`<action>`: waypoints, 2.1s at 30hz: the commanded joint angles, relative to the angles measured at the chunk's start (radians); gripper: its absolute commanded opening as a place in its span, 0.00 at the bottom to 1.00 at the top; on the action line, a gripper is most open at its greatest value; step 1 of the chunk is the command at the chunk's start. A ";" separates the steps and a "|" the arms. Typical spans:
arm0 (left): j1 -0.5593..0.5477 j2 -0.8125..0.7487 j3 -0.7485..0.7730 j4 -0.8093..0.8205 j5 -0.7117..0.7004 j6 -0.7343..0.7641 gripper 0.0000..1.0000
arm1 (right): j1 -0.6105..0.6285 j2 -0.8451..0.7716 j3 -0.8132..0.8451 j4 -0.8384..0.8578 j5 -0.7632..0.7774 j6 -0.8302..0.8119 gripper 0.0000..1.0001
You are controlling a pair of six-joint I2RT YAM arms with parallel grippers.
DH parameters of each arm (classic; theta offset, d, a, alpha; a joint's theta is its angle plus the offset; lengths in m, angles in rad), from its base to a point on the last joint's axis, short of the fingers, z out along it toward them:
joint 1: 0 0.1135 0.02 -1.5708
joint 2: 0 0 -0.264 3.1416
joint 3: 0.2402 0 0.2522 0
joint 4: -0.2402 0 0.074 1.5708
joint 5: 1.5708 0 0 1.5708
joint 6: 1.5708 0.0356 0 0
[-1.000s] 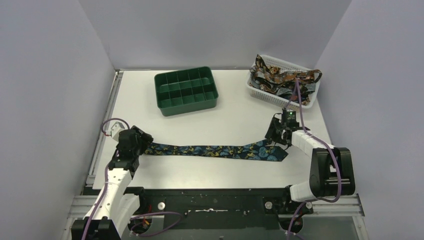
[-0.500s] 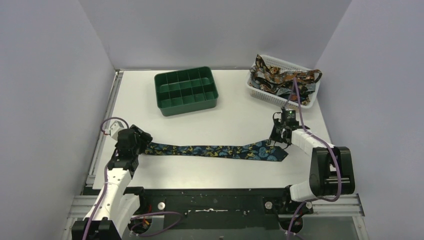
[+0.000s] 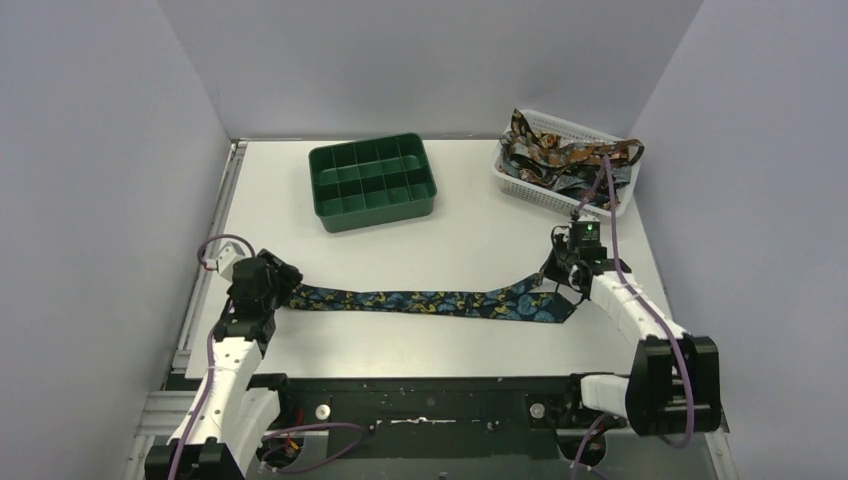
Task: Roll the ties
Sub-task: Flatten out the tie at the center of the board.
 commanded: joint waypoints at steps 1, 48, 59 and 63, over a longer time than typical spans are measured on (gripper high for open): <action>0.009 -0.022 0.074 -0.022 -0.006 0.036 0.66 | 0.006 -0.206 -0.014 -0.120 0.075 0.098 0.00; 0.028 -0.004 0.088 -0.096 -0.057 0.008 0.73 | 0.044 -0.038 -0.216 0.110 0.063 0.291 0.83; 0.028 0.015 0.033 -0.005 0.111 0.012 0.74 | -0.215 0.110 -0.044 0.088 -0.031 0.115 0.79; 0.028 0.009 0.007 -0.030 0.171 0.002 0.74 | -0.120 -0.054 -0.037 0.075 -0.120 0.083 0.78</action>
